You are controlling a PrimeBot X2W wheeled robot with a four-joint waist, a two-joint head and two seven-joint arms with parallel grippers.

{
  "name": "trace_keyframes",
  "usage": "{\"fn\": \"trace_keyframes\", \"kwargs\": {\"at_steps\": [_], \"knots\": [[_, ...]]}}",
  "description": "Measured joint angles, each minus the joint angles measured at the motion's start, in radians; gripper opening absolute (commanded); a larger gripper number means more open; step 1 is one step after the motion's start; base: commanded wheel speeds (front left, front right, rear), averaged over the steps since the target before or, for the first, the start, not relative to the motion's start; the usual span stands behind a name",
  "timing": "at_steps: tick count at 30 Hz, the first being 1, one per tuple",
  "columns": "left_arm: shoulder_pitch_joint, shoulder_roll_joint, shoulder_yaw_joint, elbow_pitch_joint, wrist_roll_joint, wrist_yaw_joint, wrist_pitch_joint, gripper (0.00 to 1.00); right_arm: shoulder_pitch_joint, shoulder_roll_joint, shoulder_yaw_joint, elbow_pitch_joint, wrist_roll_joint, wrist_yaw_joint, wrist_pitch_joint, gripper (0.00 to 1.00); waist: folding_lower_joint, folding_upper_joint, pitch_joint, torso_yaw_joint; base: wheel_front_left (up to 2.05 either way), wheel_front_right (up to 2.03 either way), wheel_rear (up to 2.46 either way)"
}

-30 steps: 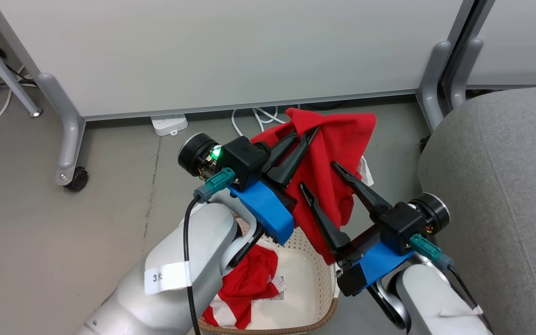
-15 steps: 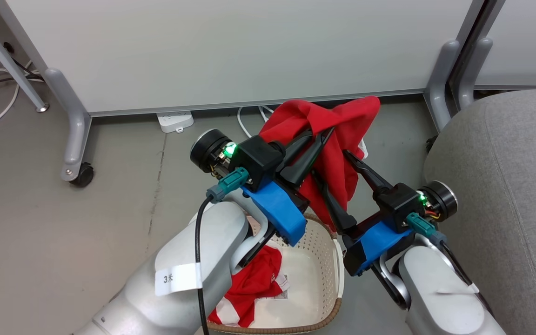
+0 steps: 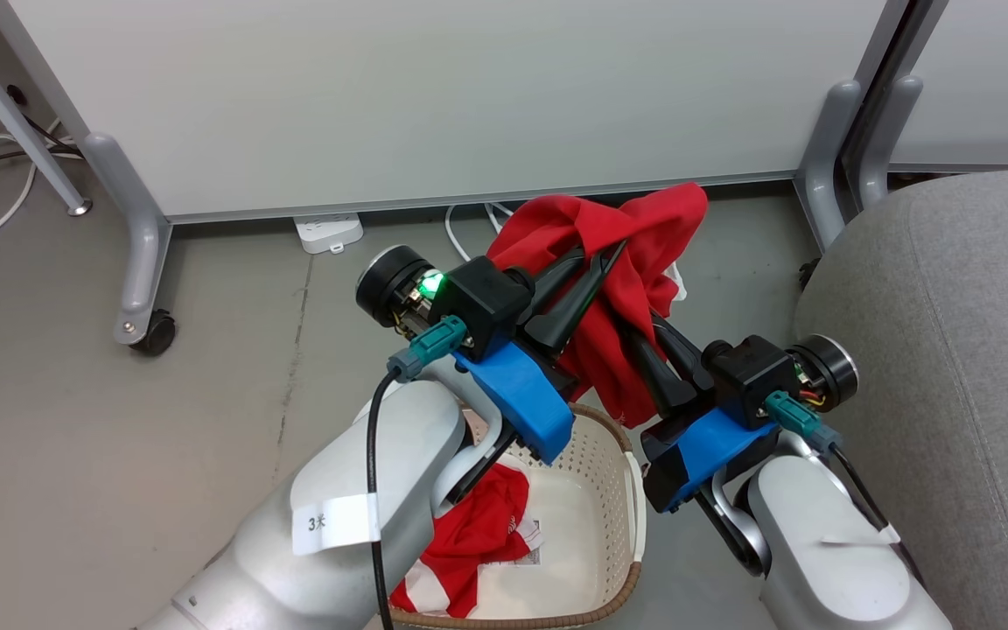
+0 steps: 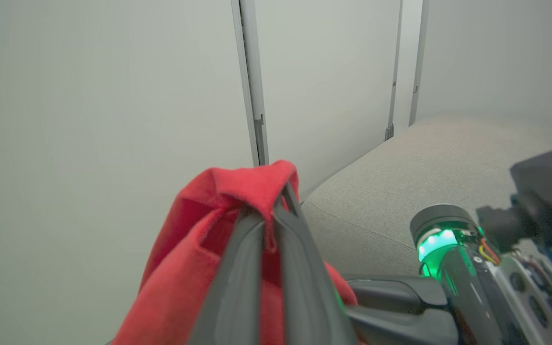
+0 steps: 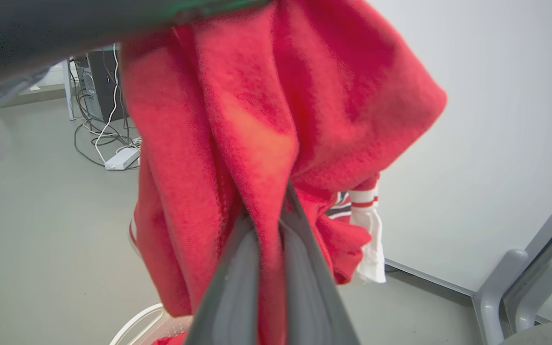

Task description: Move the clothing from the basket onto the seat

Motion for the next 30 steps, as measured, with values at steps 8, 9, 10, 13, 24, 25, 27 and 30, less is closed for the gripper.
{"fn": "trace_keyframes", "kwargs": {"at_steps": [8, 9, 10, 13, 24, 25, 27, 30], "knots": [[0.001, -0.002, -0.002, 0.021, -0.02, 0.0, 0.0, 0.44, 0.0, 0.0, 0.004, -0.009, 0.022, 0.0, 0.0, 0.0, 0.0, 0.0, 0.004, 0.0, 0.0, 0.0, 0.0], [0.002, -0.002, -0.009, 0.026, -0.032, 0.0, 0.0, 1.0, 0.0, 0.0, 0.004, -0.011, 0.025, 0.0, 0.0, 0.0, 0.0, 0.0, 0.004, 0.0, 0.0, 0.0, 0.0], [0.001, -0.002, -0.011, 0.03, -0.03, 0.0, 0.0, 1.0, 0.0, 0.0, 0.004, -0.012, 0.025, 0.0, 0.0, 0.0, 0.0, 0.0, 0.005, 0.0, 0.0, 0.0, 0.0], [-0.002, -0.002, -0.018, 0.043, -0.03, 0.0, 0.0, 1.0, 0.0, 0.0, 0.005, -0.018, 0.034, 0.0, 0.0, 0.0, 0.0, 0.0, 0.008, 0.0, 0.0, 0.0, 0.0], [-0.014, 0.001, -0.015, 0.055, -0.026, 0.0, 0.0, 1.0, 0.0, 0.0, 0.0, -0.035, 0.048, 0.0, 0.0, 0.0, 0.0, 0.0, 0.024, -0.006, 0.0, 0.0, 0.0], [-0.015, 0.002, -0.011, 0.055, -0.023, 0.0, 0.0, 1.0, 0.0, 0.0, -0.003, -0.037, 0.049, 0.0, 0.0, 0.0, 0.0001, 0.0, 0.026, -0.008, 0.0, 0.0, 0.0], [-0.015, 0.004, -0.003, 0.054, -0.015, 0.0, 0.0, 1.0, 0.0, 0.0, -0.01, -0.04, 0.049, 0.0, 0.0, 0.0, 0.0, 0.0, 0.031, -0.014, 0.0, 0.0, 0.0], [-0.015, 0.007, 0.004, 0.053, 0.002, 0.0, 0.0, 1.0, 0.0, 0.001, -0.026, -0.047, 0.048, 0.0, 0.0, 0.0, 0.0, 0.0, 0.039, -0.026, 0.0, 0.0, 0.0]]}}
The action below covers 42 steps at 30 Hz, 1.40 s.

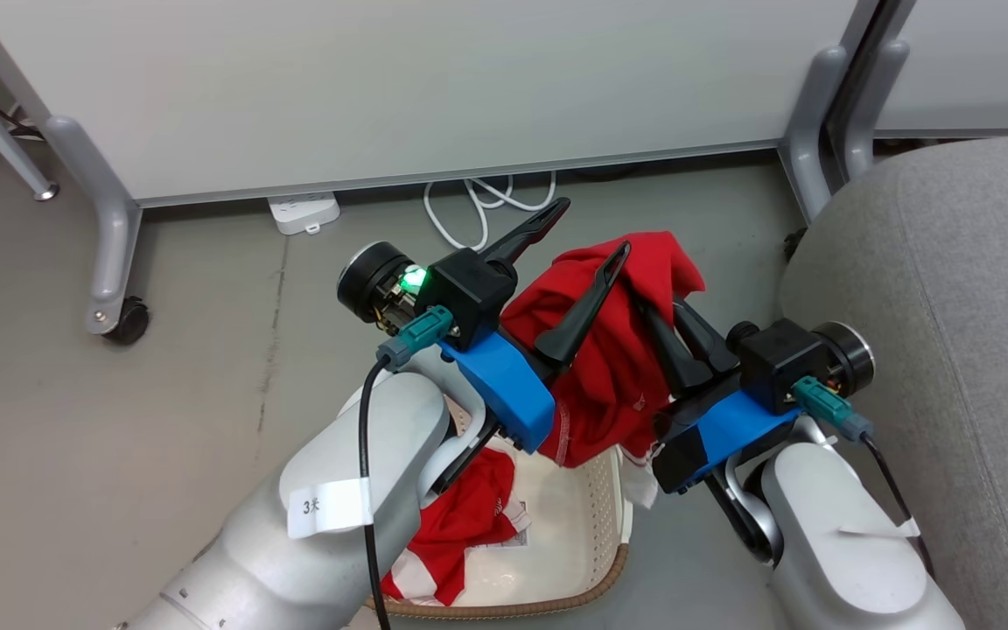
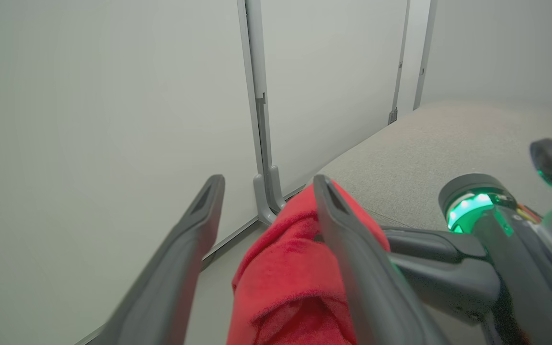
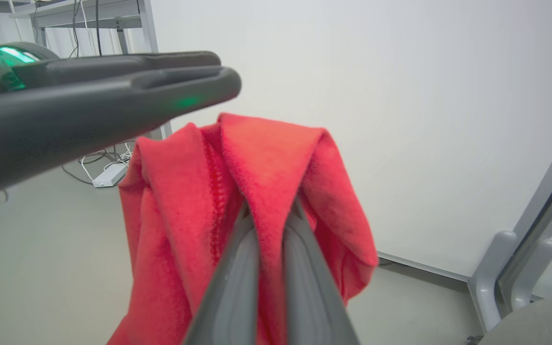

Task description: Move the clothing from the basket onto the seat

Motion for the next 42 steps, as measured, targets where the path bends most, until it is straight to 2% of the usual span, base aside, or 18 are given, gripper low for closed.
{"fn": "trace_keyframes", "kwargs": {"at_steps": [12, 24, 42], "knots": [[0.0, 0.006, 0.012, -0.02, 0.054, 0.0, -0.001, 1.0, 0.001, 0.0, -0.11, -0.058, -0.031, 0.0, 0.0, 0.0, 0.0, 0.0, 0.038, -0.083, 0.0, 0.0, 0.0], [0.021, 0.021, -0.001, -0.049, 0.093, 0.0, -0.001, 1.0, 0.029, -0.014, -0.245, -0.153, -0.054, 0.0, 0.0, 0.0, 0.0, 0.0, 0.078, -0.208, 0.0, 0.0, 0.0], [0.033, 0.015, -0.112, -0.066, 0.092, 0.0, -0.001, 1.0, 0.133, -0.033, -0.436, -0.261, -0.059, 0.0, 0.0, 0.0, -0.0001, 0.0, 0.112, -0.396, 0.0, 0.0, 0.0]]}}
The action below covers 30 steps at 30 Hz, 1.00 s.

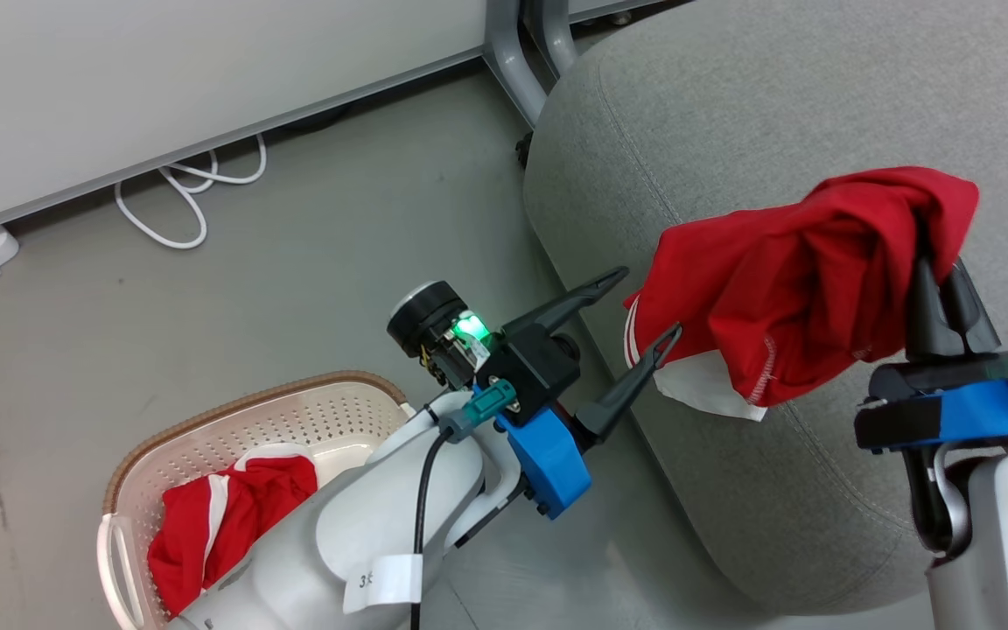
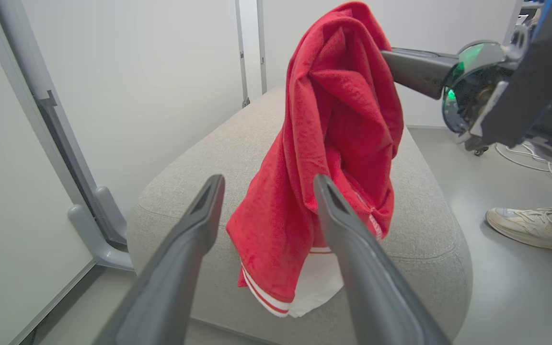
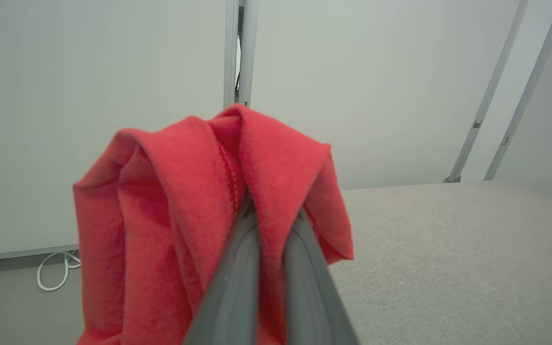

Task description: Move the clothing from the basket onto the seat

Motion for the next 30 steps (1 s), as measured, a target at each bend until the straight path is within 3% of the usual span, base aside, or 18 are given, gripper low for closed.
{"fn": "trace_keyframes", "kwargs": {"at_steps": [7, 18, 24, 30], "knots": [[-0.005, -0.003, -0.042, 0.01, -0.014, 0.0, 0.0, 1.0, 0.039, -0.003, -0.049, -0.016, -0.001, 0.0, 0.0, 0.0, 0.0, 0.0, 0.018, -0.019, 0.0, 0.0, 0.0], [-0.018, -0.001, -0.045, 0.009, -0.022, 0.0, 0.0, 1.0, 0.001, -0.013, -0.048, -0.04, -0.007, 0.0, 0.0, 0.0, 0.0, 0.0, 0.028, -0.012, 0.0, 0.0, 0.0], [-0.049, 0.007, -0.038, 0.005, -0.003, 0.0, 0.0, 1.0, -0.146, -0.078, -0.067, -0.073, -0.002, 0.0, 0.0, 0.0, 0.0, 0.0, 0.076, -0.005, 0.0, 0.0, 0.0], [-0.104, 0.021, -0.036, 0.004, 0.021, 0.0, 0.001, 1.0, -0.351, -0.184, -0.17, -0.085, 0.002, 0.0, 0.0, 0.0, 0.0001, 0.0, 0.163, 0.009, 0.0, 0.0, 0.0]]}}
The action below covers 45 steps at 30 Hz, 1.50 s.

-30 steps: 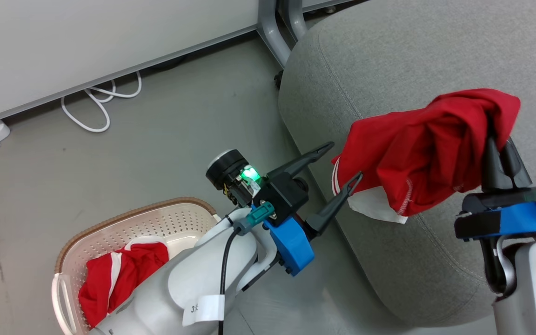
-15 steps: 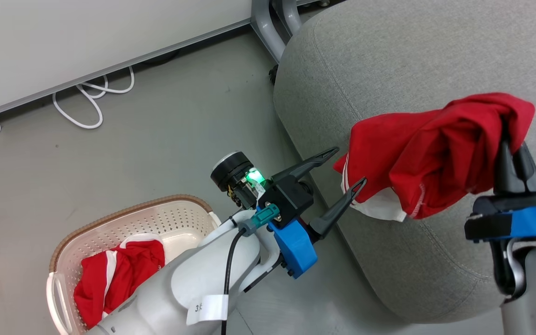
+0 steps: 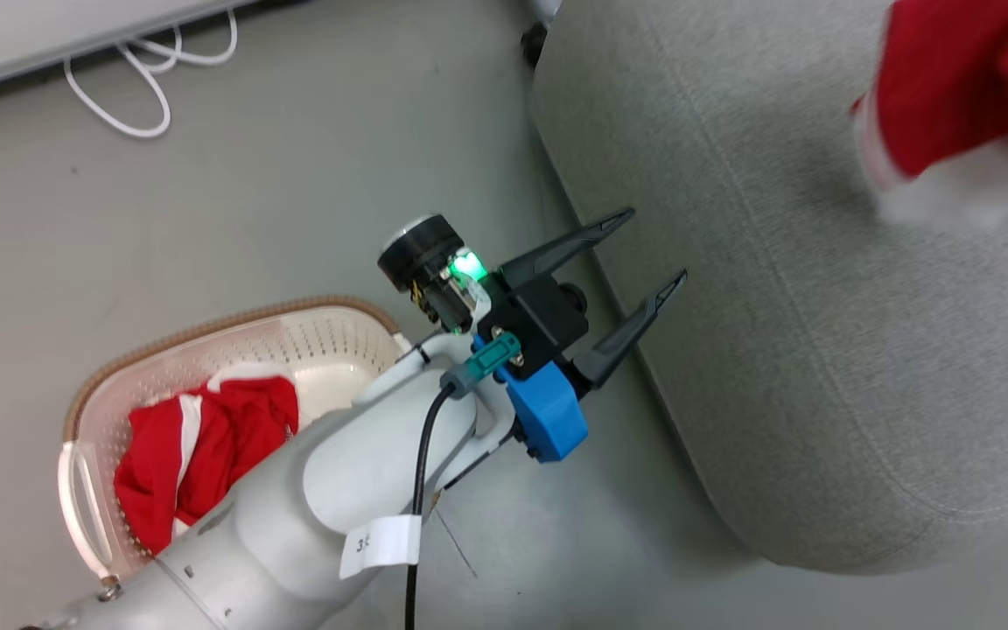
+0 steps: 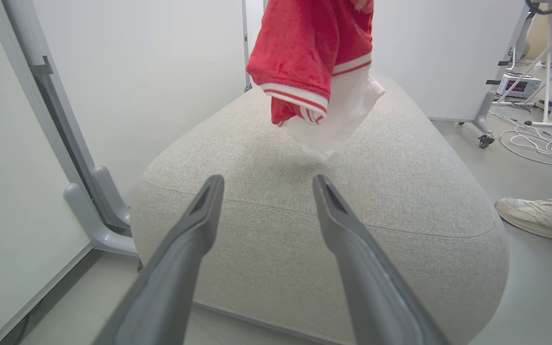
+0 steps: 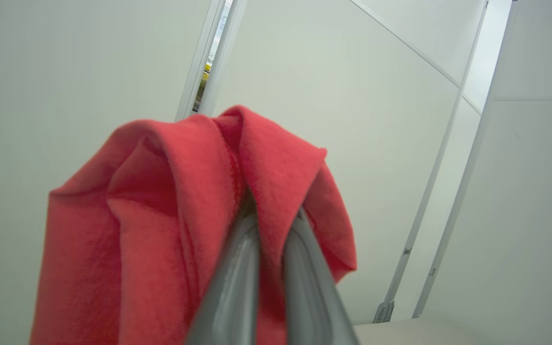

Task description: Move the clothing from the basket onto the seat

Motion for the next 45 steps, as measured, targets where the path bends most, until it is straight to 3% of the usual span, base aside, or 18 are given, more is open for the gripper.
{"fn": "trace_keyframes", "kwargs": {"at_steps": [10, 14, 22, 35, 36, 38, 45], "knots": [[-0.12, 0.034, 0.004, -0.028, 0.044, 0.001, 0.023, 1.0, -0.222, -0.226, -0.174, 0.126, 0.019, 0.0, 0.0, 0.0, 0.0001, 0.0, 0.185, 0.037, 0.0, 0.0, 0.0], [-0.151, 0.04, 0.004, -0.044, 0.055, 0.004, 0.03, 1.0, -0.238, -0.269, -0.201, 0.227, 0.03, 0.0, 0.0, 0.0, 0.0001, 0.0, 0.253, 0.052, 0.0, 0.0, 0.0], [-0.17, 0.054, -0.006, -0.06, 0.064, 0.007, 0.035, 1.0, -0.21, -0.228, -0.222, 0.391, 0.021, 0.0, 0.0, 0.0, 0.0001, -0.0001, 0.335, 0.069, 0.0, 0.0, 0.0], [-0.18, 0.066, -0.008, -0.071, 0.064, 0.019, 0.031, 1.0, -0.112, -0.139, -0.2, 0.57, 0.03, 0.0, 0.0, 0.0, 0.0001, 0.0, 0.339, 0.081, 0.0, 0.0, 0.0], [-0.18, 0.067, -0.009, -0.071, 0.064, 0.02, 0.031, 1.0, -0.113, -0.136, -0.197, 0.573, 0.034, 0.0, 0.0, 0.09, 0.0, 0.0, 0.337, 0.081, 0.0, 0.0, 0.0], [-0.179, 0.067, -0.01, -0.07, 0.061, 0.022, 0.029, 1.0, -0.112, -0.133, -0.199, 0.569, 0.038, 0.0, 0.0, 1.0, 0.0, -0.0001, 0.33, 0.081, 0.0, 0.0, 0.0], [-0.145, 0.045, -0.004, -0.055, 0.049, 0.032, 0.008, 1.0, 0.037, -0.121, -0.173, 0.44, 0.049, 0.0, 0.0, 1.0, 0.0, 0.0, 0.265, 0.091, 0.0, 0.0, 0.0]]}}
